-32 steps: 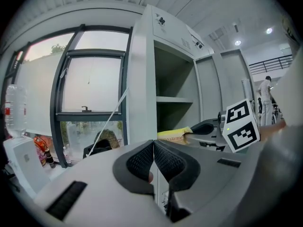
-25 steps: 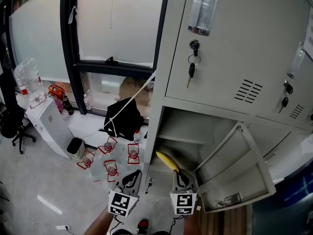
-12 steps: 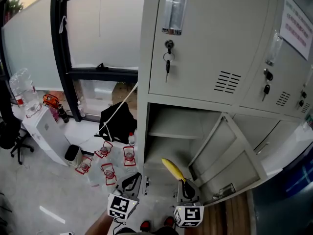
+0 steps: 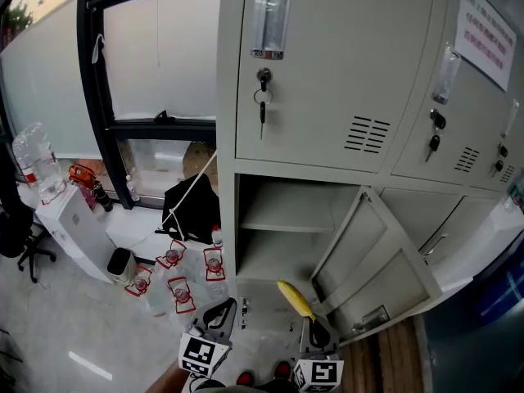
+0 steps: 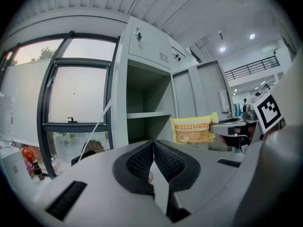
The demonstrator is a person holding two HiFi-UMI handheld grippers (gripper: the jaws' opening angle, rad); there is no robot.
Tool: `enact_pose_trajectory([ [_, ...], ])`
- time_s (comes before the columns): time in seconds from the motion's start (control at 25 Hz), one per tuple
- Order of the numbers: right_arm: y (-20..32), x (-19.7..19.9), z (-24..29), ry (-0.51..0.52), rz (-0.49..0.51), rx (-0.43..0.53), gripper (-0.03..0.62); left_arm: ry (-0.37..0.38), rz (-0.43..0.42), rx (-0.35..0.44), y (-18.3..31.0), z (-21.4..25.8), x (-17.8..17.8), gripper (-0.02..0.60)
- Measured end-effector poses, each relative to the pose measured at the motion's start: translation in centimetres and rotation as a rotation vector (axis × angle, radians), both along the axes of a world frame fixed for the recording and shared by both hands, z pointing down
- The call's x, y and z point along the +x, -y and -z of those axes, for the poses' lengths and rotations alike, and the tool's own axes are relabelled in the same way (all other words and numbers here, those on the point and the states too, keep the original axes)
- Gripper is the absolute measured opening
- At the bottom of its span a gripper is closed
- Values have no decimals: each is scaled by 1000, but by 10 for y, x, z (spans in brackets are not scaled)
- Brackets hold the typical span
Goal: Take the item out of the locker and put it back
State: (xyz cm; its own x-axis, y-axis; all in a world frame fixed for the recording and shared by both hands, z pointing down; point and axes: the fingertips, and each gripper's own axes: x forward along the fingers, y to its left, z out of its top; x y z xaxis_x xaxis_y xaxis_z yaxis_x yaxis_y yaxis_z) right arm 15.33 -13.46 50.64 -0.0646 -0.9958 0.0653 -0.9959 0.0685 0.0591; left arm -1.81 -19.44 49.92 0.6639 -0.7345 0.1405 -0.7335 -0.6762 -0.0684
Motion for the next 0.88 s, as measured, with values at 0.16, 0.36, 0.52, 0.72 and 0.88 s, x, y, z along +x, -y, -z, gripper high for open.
enact_pose_trajectory([
  [0.16,0,4,-1,0,-7,1,17,-4,0,-9,1,-1,2,23],
  [0.36,0,3,-1,4,-4,2,17,-14,0,-17,3,0,2,23],
  [0.52,0,0,0,7,1,4,17,-19,7,-4,4,2,3,23],
  [0.72,3,0,3,6,10,21,17,-15,8,6,6,6,7,23],
  [0.88,14,-2,20,-20,34,54,17,-13,24,13,9,9,4,23],
])
